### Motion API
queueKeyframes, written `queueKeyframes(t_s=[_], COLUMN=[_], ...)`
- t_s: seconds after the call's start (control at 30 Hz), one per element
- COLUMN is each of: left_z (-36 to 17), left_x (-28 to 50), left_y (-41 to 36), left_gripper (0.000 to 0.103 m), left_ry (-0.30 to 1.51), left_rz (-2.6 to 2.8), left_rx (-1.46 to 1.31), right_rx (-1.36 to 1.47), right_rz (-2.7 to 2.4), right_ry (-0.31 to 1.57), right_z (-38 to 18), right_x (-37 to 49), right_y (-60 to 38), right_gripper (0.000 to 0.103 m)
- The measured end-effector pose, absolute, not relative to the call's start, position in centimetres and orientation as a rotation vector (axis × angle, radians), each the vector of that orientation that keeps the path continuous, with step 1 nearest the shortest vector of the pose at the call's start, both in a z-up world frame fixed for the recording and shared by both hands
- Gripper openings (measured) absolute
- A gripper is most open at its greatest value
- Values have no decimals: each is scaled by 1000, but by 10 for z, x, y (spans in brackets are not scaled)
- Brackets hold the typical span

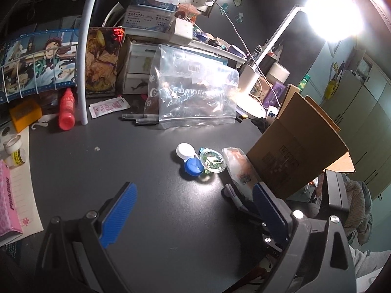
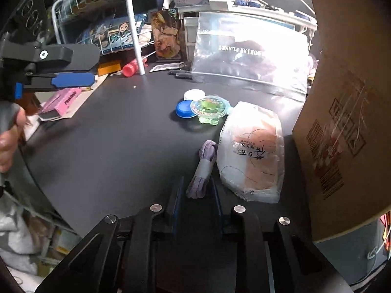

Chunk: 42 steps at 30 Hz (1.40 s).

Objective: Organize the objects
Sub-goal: 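Move the right tool back to the desk and grasp the purple cable, then carry the purple cable into the cardboard box and open the right gripper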

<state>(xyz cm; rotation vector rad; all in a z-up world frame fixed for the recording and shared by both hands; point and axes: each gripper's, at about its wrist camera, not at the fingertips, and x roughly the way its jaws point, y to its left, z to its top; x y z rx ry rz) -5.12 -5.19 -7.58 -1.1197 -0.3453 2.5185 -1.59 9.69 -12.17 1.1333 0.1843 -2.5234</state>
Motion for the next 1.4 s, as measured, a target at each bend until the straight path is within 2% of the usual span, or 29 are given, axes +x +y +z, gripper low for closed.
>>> queueKeyframes(t_s=[0.3, 0.5, 0.57, 0.67, 0.87, 1.17, 1.4], left_z=[-94, -81, -75, -65, -43, 2, 33], left_x=[-58, -63, -65, -66, -68, -73, -93], left_y=[-39, -33, -32, -30, -22, 0, 31], left_gripper=[94, 67, 53, 39, 23, 22, 22], left_ry=[-393, -455, -466, -478, -440, -340, -246], left_rz=[2365, 2292, 2282, 2259, 2275, 2308, 2307], left_rx=[-1186, -1128, -1113, -1083, -1038, -945, -915], right_rx=[1006, 868, 838, 793, 723, 620, 610], right_rz=[-2440, -2375, -2342, -2342, -2356, -2414, -2445], right_ry=[201, 225, 203, 228, 267, 325, 275], right_z=[-108, -75, -64, -52, -33, 3, 32], right_x=[-11, -4, -3, 0, 6, 10, -3], right_y=[86, 74, 72, 70, 75, 90, 119], right_gripper=[7, 7, 7, 7, 7, 7, 7])
